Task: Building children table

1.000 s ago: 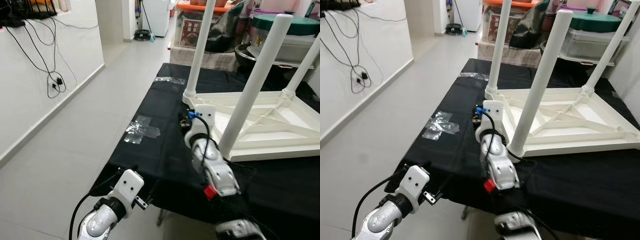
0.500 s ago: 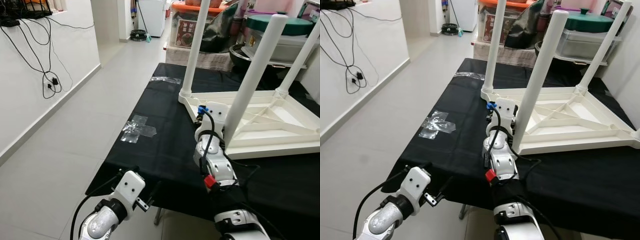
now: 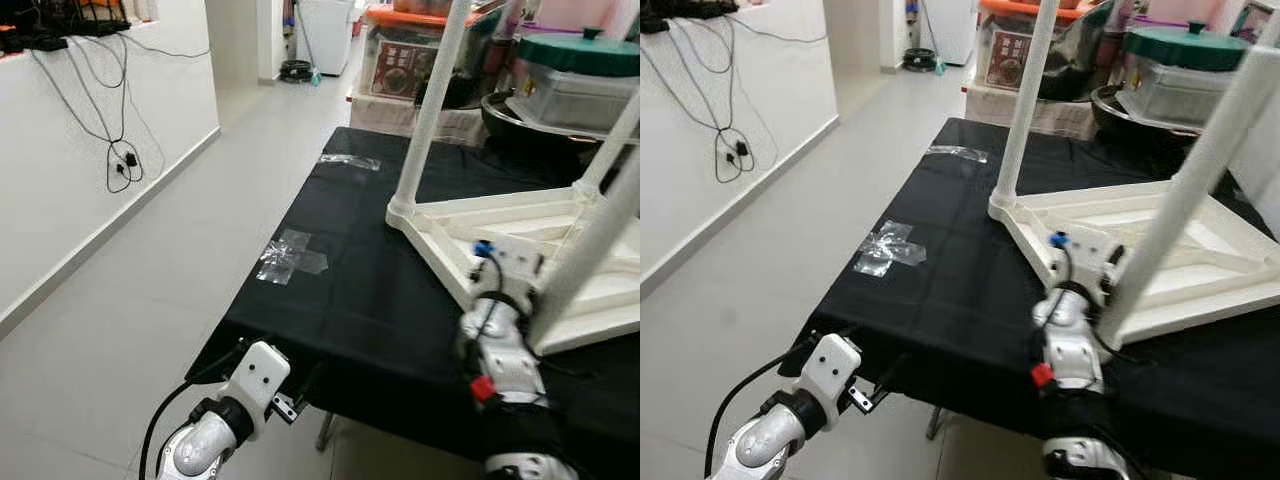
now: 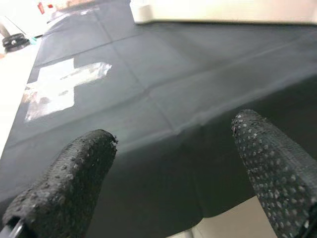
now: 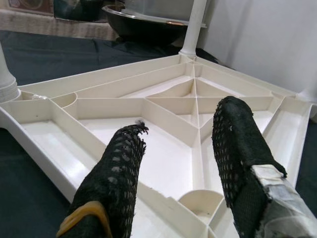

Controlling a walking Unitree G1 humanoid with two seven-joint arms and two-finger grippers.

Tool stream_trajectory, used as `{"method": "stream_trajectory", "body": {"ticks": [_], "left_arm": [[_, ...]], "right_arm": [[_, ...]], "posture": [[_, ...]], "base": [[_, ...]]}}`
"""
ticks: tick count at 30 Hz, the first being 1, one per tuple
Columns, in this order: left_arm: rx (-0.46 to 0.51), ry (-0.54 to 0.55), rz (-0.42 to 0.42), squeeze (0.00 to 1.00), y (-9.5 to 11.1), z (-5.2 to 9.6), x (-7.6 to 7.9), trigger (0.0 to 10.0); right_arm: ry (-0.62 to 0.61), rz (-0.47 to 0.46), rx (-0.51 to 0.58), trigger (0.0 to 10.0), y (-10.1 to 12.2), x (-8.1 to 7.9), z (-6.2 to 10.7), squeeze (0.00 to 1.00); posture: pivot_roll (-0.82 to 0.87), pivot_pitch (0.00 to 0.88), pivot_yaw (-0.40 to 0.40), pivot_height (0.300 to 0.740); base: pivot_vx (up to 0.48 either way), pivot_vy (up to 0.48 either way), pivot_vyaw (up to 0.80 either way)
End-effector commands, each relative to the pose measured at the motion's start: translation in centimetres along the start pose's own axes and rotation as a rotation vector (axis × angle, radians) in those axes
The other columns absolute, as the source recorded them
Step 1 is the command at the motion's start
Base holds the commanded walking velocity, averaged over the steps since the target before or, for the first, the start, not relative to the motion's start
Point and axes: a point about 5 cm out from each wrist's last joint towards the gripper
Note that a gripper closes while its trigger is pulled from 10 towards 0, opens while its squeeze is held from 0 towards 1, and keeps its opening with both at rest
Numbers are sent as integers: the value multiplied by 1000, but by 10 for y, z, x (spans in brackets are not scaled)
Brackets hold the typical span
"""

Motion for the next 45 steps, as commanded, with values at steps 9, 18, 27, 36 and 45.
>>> {"method": "stream_trajectory", "body": {"ticks": [9, 18, 27, 36, 45], "left_arm": [[-22, -22, 15, 0, -3, 0, 3, 10000], [-4, -3, 13, 0, 1, 0, -2, 10000], [9, 15, 6, 0, 7, 4, 1, 10000], [33, -18, 52, 0, 26, 16, 12, 10000], [37, -40, 93, 0, 41, 31, 26, 10000]], "right_arm": [[-48, 93, 7, 10000, -1, 58, -20, 0], [593, 73, 24, 10000, 25, -61, 5, 0], [832, 200, -54, 10000, 47, -125, 4, 0], [748, 312, -108, 10000, 58, -126, -13, 0], [584, 350, -117, 10000, 62, -98, -37, 0]], "posture": [[7, 35, -76, 740], [19, 31, -87, 740], [30, 74, -113, 740], [40, 179, -136, 740], [37, 278, -136, 740]], "base": [[0, 0, 0], [0, 0, 0], [0, 0, 0], [0, 0, 0], [0, 0, 0]]}}
Point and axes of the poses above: a point about 5 cm out from each wrist's last joint towards the gripper, its own z axis pointing back from the gripper into the wrist, its own y axis along the axis of the wrist's last joint, x = y × z, and after that the axes turned 4 degrees about -z, right-handed
